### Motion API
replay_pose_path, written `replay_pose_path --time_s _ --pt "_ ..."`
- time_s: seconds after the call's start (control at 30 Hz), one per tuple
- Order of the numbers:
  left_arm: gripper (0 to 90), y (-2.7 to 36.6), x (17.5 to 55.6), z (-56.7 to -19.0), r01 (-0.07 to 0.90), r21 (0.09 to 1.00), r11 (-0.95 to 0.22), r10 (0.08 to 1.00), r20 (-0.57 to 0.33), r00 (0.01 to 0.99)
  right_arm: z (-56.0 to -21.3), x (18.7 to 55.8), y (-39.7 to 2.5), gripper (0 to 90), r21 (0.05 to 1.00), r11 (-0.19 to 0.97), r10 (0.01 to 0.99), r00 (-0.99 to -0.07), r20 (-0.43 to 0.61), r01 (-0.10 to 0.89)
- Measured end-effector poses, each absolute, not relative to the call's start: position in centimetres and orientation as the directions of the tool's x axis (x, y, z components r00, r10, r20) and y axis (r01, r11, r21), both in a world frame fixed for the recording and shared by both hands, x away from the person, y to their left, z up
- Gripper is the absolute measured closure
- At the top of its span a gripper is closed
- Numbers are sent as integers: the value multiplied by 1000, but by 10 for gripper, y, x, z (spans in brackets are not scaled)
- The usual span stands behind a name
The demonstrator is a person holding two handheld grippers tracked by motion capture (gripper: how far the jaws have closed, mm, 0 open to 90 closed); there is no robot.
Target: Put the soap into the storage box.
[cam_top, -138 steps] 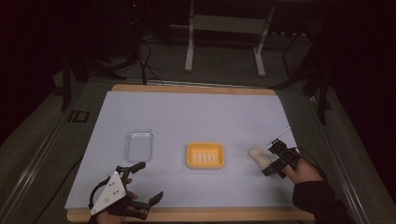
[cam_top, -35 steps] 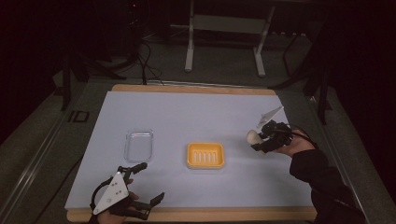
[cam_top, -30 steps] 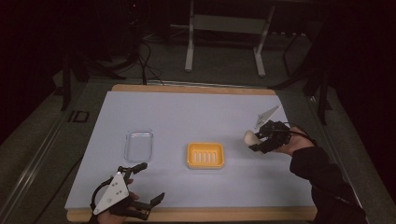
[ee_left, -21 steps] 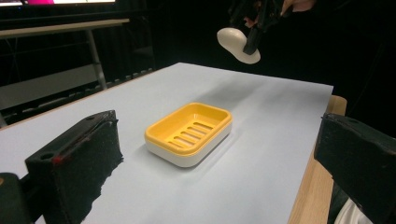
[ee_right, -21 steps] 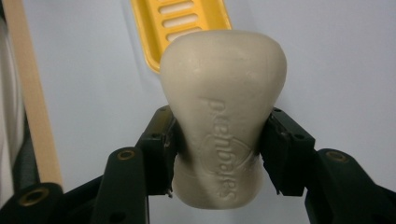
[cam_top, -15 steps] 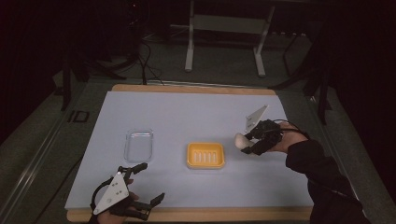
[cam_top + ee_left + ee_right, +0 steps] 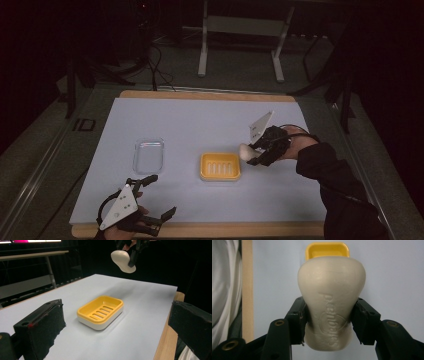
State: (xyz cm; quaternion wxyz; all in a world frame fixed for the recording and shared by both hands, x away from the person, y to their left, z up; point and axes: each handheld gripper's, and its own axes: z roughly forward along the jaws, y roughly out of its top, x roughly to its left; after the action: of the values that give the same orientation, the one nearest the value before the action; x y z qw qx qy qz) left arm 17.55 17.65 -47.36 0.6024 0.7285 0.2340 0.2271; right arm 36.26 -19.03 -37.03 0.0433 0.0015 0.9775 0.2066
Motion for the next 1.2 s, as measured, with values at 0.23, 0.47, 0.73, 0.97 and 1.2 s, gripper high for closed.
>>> replay_pose_path --time_s 0.23,0.47,0.73,0.97,1.2 --pt "7 177 175 -474 67 984 -164 615 49 787 -368 363 -168 496 410 908 -60 -995 -82 -89" --pt "7 177 175 -474 67 983 -169 612 52 789 -368 367 -152 496 464 879 -75 -993 -90 -108" --pt "7 177 175 -474 67 984 -164 613 48 789 -380 370 -147 495 543 827 -113 -989 -94 -146" --pt "7 177 175 -474 68 983 -168 611 50 790 -403 377 -147 495 555 820 -128 -990 -63 -141" --pt "8 176 175 -474 66 984 -168 608 50 792 -433 388 -140 495 524 843 -117 -992 -48 -125"
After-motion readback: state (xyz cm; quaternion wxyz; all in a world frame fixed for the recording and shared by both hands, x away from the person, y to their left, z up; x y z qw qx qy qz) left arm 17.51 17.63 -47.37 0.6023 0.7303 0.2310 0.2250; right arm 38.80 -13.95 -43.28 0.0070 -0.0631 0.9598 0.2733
